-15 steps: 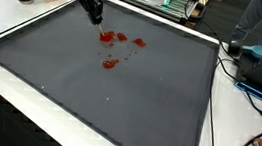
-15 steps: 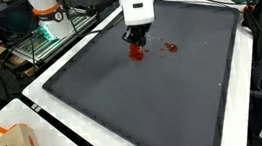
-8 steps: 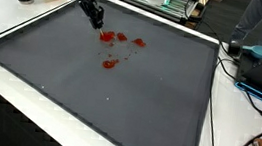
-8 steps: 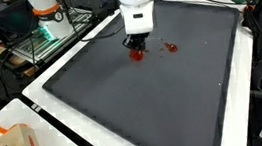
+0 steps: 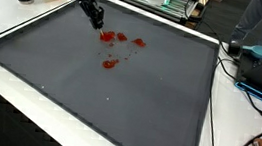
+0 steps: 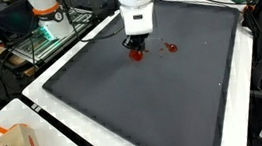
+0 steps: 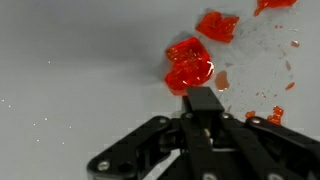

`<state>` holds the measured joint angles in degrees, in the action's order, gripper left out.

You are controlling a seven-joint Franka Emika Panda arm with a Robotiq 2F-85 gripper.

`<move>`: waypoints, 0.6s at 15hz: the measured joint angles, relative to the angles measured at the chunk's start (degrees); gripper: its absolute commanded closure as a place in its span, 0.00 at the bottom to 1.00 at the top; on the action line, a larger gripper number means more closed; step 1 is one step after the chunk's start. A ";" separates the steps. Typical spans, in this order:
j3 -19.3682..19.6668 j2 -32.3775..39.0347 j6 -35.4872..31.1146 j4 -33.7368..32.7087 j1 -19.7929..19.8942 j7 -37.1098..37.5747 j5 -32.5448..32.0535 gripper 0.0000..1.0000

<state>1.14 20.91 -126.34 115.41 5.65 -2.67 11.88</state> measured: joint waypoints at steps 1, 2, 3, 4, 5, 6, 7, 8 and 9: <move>0.01 0.00 0.12 -0.02 0.00 0.11 0.00 0.97; 0.03 0.00 0.38 -0.06 0.00 0.15 0.00 0.97; 0.05 0.00 0.71 -0.08 0.02 0.17 0.00 0.97; 0.10 -0.01 0.92 -0.13 0.02 0.21 0.00 0.97; 0.19 -0.08 1.09 -0.28 0.03 0.26 0.00 0.97; 0.31 -0.21 1.41 -0.55 0.04 0.34 0.00 0.97; 0.45 -0.37 1.82 -0.93 0.04 0.38 0.00 0.97; 0.58 -0.58 2.20 -1.35 0.06 0.38 0.00 0.97; 0.71 -0.85 2.49 -1.69 0.07 0.38 0.00 0.97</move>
<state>1.85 20.06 -123.85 113.72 5.72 -2.29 11.87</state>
